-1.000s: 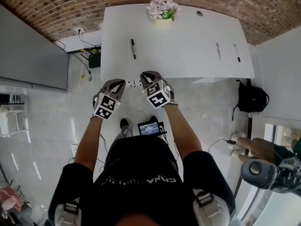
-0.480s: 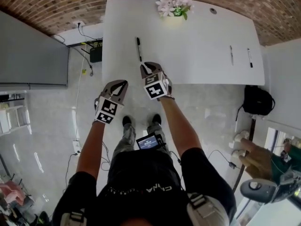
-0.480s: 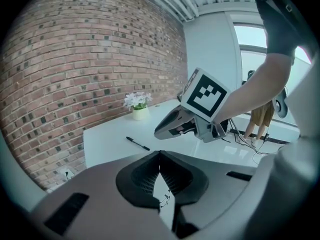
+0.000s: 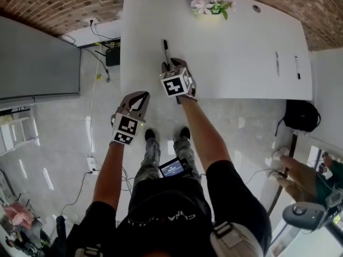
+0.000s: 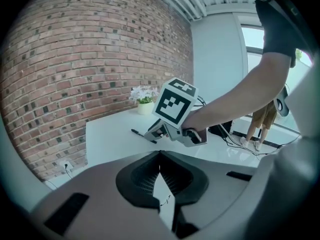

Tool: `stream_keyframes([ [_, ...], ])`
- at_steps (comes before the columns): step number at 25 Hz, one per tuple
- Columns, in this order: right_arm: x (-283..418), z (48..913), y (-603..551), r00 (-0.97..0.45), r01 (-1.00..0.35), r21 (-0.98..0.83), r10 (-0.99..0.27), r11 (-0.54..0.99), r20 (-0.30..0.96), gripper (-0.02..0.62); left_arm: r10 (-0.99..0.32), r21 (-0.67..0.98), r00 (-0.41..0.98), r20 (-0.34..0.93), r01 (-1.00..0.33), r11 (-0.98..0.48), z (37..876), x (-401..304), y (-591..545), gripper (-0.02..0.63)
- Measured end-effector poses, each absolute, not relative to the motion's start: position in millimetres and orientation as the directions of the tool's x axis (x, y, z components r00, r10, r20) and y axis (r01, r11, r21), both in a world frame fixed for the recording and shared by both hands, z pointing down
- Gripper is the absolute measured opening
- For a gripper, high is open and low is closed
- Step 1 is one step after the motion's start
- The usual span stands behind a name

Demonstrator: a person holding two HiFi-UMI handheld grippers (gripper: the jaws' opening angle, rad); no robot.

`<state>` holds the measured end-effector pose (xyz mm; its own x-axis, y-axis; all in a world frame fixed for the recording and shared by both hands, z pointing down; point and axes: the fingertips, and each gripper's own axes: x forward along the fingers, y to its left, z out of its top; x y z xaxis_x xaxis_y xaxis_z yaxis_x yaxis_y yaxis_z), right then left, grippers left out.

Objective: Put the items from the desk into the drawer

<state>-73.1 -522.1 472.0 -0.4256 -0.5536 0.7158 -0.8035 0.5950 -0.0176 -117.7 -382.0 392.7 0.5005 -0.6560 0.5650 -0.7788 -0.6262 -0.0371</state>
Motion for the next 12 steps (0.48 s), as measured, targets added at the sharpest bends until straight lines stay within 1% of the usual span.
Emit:
stream_keyframes([
  [10,-74,492,-544,-0.323,-0.854,0.009,-0.544,0.521,0.774,0.102,-0.646,-0.034,0.491,0.585,-0.780,-0.624,407,-125,-375,0.011],
  [12,-77,493,-542,-0.317,-0.850,0.012,-0.529,0.527,0.787,0.080,-0.646,-0.034,0.489,0.586,-0.782,-0.622,407,-127,-374,0.011],
])
